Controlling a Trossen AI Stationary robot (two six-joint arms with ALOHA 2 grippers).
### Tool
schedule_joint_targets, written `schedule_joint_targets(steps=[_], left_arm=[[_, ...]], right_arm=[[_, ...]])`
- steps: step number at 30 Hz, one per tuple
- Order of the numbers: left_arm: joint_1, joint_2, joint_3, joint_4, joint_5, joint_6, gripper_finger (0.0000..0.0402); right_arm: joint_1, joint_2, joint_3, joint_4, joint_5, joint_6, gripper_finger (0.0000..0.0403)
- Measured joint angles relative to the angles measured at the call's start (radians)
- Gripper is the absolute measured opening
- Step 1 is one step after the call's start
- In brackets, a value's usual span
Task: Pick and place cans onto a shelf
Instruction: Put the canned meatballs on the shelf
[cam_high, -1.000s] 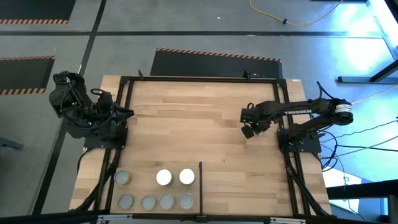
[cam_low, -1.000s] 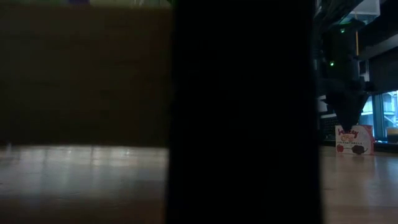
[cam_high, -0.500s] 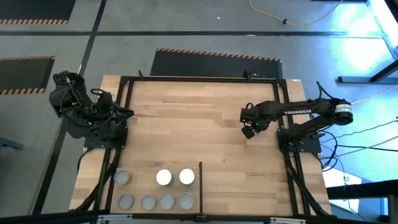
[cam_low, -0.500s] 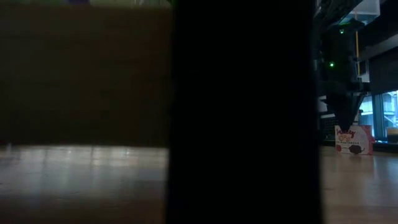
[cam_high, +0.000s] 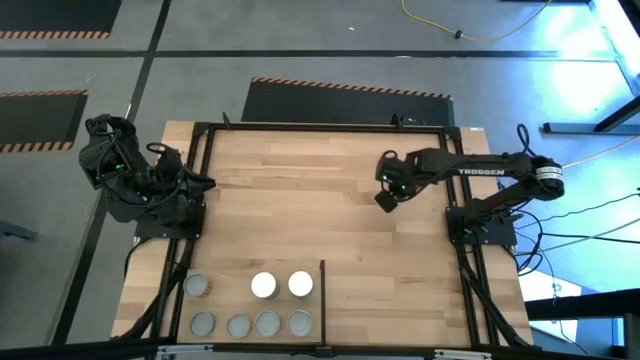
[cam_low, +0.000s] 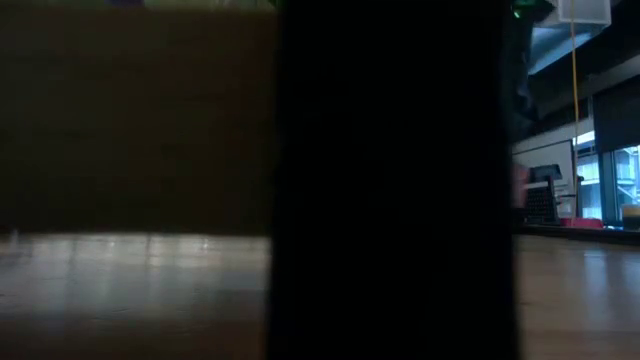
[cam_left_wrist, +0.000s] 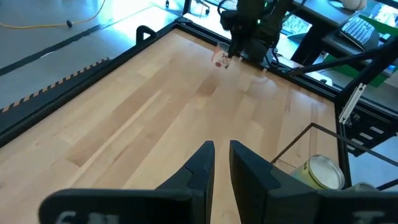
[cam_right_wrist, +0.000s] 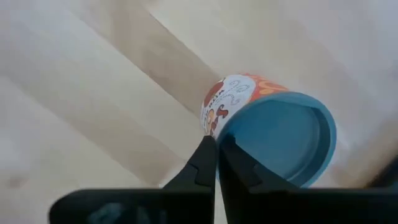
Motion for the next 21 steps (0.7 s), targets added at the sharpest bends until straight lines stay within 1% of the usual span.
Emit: schedule_joint_targets(steps=[3,7,11,18,21], left_arm=[[0.000,0.000,0.000,0.000,0.010,0.000,0.0043],[0.000,0.000,0.000,0.000,0.018,0.000,0.0043],[0.000,0.000,0.000,0.000,0.019,0.005,0.0043],[0.000,0.000,0.000,0.000,0.019,0.045,0.0043],[0.000,0.000,0.000,0.000,0.020,0.061,0.0043]], right_arm=[[-0.001,0.016,0.102,-0.001,-0.001,-0.058,0.0006],[-0.012,0.086,0.273,-0.001,-0.047,-0.156,0.0006],[-0.016,0.211,0.473,-0.001,-0.052,-0.260,0.0006],[-0.011,0.466,0.811,-0.002,-0.137,-0.515,0.0006],[0.000,0.550,0.935,-0.004,-0.200,-0.641,0.0006]])
